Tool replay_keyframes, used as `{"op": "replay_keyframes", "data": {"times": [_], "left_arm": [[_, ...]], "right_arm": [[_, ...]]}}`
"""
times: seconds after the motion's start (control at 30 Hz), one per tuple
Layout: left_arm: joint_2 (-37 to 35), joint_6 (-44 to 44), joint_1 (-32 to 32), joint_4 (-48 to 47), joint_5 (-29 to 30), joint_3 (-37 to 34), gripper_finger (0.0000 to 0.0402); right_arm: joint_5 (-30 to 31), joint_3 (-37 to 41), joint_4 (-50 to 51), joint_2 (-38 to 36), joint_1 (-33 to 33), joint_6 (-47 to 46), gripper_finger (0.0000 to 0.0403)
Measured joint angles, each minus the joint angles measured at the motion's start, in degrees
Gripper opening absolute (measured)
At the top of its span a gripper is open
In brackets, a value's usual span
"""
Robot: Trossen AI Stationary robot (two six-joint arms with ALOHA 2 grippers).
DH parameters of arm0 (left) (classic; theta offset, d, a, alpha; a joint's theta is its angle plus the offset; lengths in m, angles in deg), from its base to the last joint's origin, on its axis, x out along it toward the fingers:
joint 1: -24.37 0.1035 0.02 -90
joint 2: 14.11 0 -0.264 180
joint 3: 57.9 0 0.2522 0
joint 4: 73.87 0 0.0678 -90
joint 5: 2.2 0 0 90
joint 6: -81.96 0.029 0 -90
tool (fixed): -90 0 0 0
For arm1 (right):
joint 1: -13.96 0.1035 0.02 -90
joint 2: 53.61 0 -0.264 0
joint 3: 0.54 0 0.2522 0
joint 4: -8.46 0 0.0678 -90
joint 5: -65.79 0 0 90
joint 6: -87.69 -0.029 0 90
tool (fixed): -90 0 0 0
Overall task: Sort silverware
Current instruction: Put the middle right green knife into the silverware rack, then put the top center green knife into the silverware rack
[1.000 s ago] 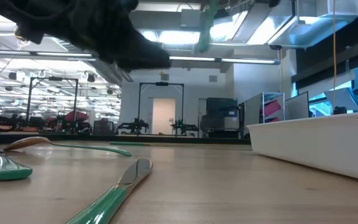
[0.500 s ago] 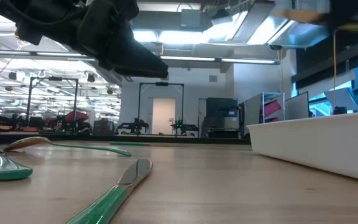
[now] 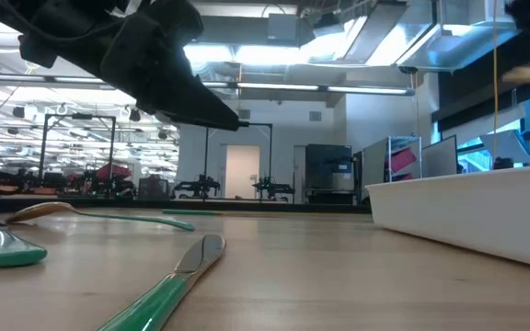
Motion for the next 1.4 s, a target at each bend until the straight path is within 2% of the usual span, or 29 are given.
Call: {"op": "replay_keyframes", "data": {"times": [0.23,0.5,0.73,0.97,1.17,1.4], "left_arm": [[0.0,0.7,0.0,-0.4,0.0,0.0,0.0198],[0.8,0.9,0.0,-0.5,0.0,0.0,0.0198],[4.4,0.0,0.0,0.5,0.0,0.0,0.0198],[5.4,-1.8,0.0,0.7,0.0,0.0,0.0198],[5.4,-1.8,0.0,1.0,0.0,0.0,0.0198],[5.4,-2.9,0.0,0.9,0.0,0.0,0.0198]], "right_arm": [[-2.2,11.5,-4.7,-7.1,-3.4,-5.7,0.0001],[-7.9,20.0,-15.4,-8.3,-9.7,-2.3,0.0001],[-10.9,24.5,-17.8,-8.3,-12.3,-0.1,0.0001],[-11.0,27.8,-24.6,-8.3,-12.3,-0.2,0.0014],[-11.0,29.0,-24.7,-8.3,-12.3,1.5,0.0029],[-10.5,29.1,-24.4,-8.3,-12.3,4.9,0.0075]]}}
